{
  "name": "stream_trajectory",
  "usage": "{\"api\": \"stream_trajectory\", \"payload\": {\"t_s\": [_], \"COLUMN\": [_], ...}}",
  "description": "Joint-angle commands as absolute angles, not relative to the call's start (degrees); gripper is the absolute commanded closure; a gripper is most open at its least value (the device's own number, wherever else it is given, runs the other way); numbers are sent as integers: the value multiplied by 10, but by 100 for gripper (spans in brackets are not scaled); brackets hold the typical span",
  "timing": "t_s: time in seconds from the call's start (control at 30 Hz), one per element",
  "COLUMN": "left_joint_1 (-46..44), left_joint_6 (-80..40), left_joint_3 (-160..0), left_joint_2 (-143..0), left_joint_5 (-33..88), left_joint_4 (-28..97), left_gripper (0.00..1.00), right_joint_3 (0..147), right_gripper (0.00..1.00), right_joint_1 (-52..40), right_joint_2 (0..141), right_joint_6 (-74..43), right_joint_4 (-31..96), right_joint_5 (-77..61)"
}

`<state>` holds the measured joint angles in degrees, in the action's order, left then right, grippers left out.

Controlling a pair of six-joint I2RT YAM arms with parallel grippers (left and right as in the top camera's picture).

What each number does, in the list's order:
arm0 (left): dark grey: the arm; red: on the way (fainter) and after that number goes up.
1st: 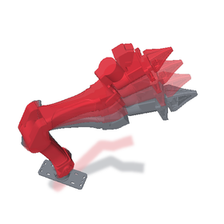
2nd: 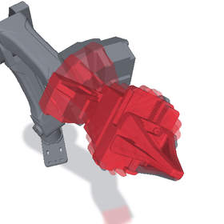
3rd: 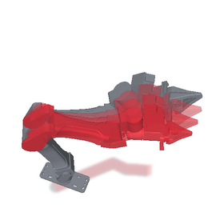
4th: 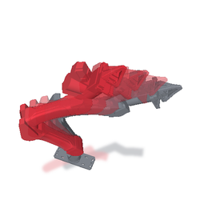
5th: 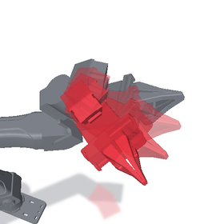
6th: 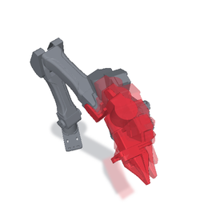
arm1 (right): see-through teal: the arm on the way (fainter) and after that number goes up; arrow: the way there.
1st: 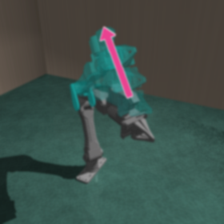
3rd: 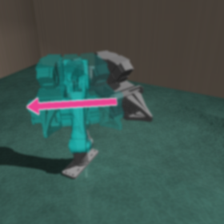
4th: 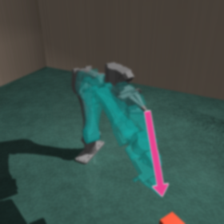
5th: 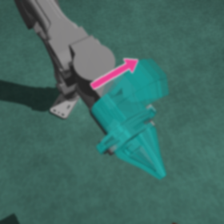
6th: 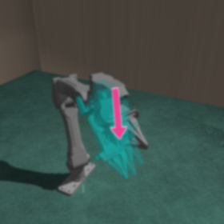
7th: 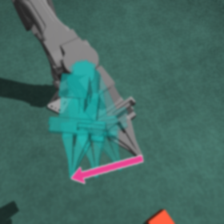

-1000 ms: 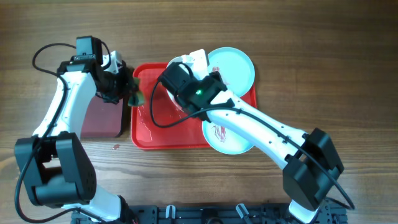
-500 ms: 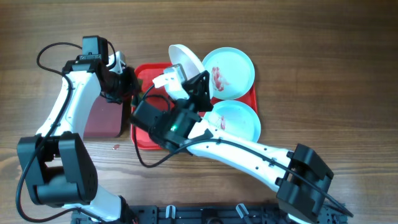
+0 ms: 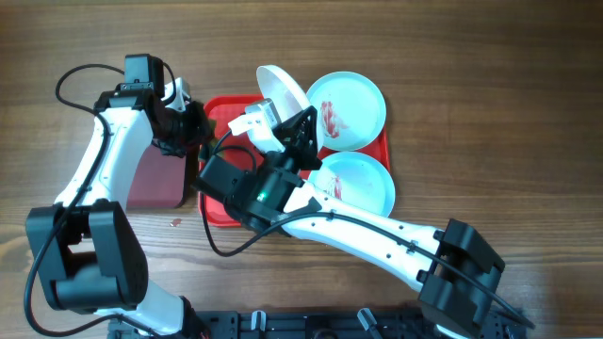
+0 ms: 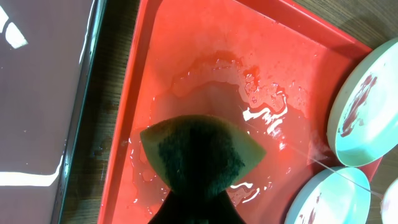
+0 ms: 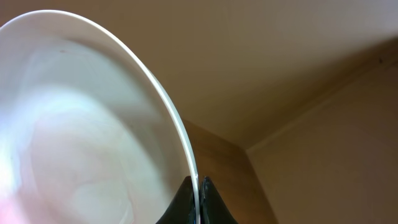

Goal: Clean dirty plates on tray and stack at the side
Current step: 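Lift the white plate with right gripper and carry it right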

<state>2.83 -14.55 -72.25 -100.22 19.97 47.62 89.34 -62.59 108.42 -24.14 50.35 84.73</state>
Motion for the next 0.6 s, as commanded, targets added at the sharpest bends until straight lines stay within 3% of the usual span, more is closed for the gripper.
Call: {"api": "stream_trajectory", "payload": {"t_s": [0.0,0.57], "left_joint_1": [27,27], "left_joint_6": [-155,-155], "left_joint_3": [-718,-718], "left_joint_2": [-1001,-1001], "left_joint_5": [196,196], "left_joint_4": [476,476], "left_gripper": [96,96], "right_joint_3": [897,897], "right_gripper": [96,96], "right_joint_1": [-628,-628], "right_joint_2": [1074,1074], "right_joint_6": [-241,-242], "right_joint_4": [502,502], "right_joint_5": [870,790]}}
